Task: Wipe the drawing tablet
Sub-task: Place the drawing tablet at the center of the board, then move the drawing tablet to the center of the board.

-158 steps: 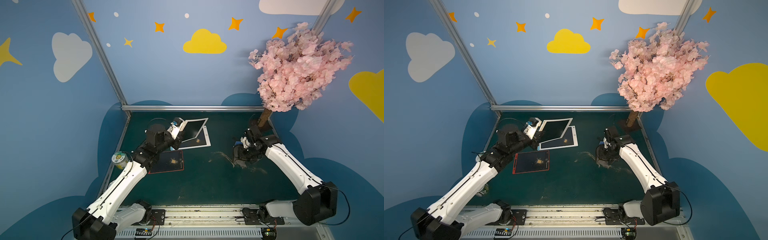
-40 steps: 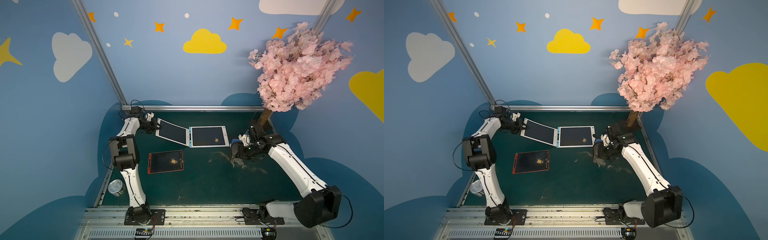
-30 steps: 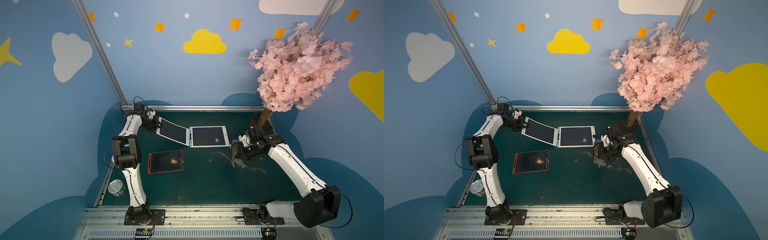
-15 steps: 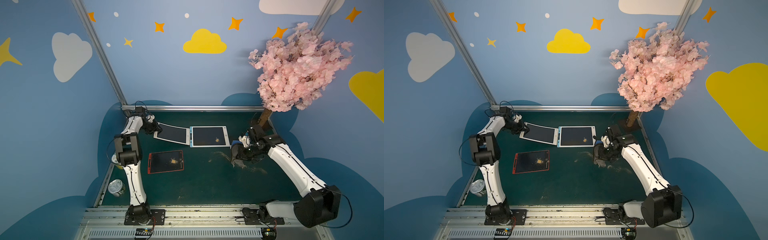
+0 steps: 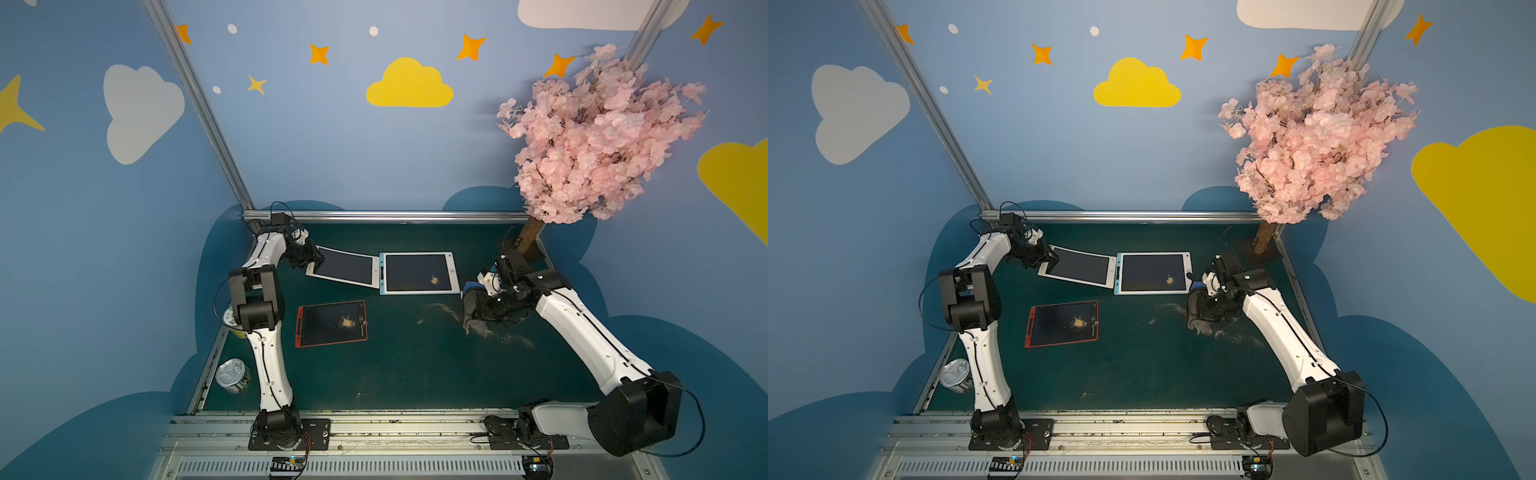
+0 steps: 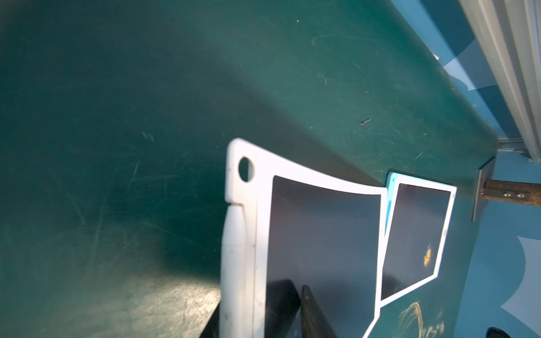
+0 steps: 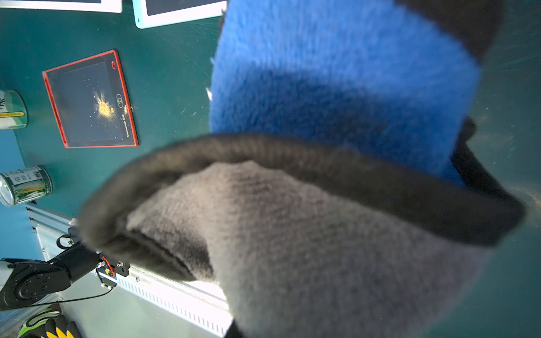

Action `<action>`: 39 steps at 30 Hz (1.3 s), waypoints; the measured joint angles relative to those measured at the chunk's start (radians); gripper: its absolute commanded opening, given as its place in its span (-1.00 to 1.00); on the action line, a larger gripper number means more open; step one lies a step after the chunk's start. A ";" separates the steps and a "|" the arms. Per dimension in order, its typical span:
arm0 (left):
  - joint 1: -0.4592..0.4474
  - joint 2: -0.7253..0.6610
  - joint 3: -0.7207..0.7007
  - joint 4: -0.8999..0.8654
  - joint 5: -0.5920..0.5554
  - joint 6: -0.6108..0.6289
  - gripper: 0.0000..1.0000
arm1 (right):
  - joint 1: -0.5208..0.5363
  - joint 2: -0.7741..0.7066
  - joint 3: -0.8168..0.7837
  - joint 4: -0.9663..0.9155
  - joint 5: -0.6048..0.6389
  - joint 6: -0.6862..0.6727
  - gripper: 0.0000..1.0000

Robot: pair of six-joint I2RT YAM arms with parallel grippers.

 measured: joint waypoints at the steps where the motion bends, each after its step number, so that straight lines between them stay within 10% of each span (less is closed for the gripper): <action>1: 0.000 0.001 0.000 0.000 -0.010 0.000 -0.15 | 0.000 0.000 0.000 0.000 0.000 0.000 -1.00; 19: 0.026 -0.053 -0.108 -0.005 -0.131 0.001 -0.17 | 0.000 -0.010 0.000 0.000 -0.007 0.000 -1.00; 24: -0.028 -0.330 -0.240 0.018 -0.206 0.009 0.03 | 0.000 -0.010 0.000 0.000 -0.008 0.000 -1.00; 28: -0.139 -0.714 -0.428 0.188 -0.227 0.024 1.00 | 0.000 0.006 0.008 -0.001 -0.008 0.000 -1.00; 33: -0.116 -1.052 -0.690 0.409 -0.212 -0.013 1.00 | 0.000 0.042 0.043 -0.001 -0.019 0.000 -1.00; 39: -0.090 -1.130 -0.851 0.425 -0.225 -0.078 1.00 | 0.018 0.110 0.078 0.012 -0.069 0.007 -1.00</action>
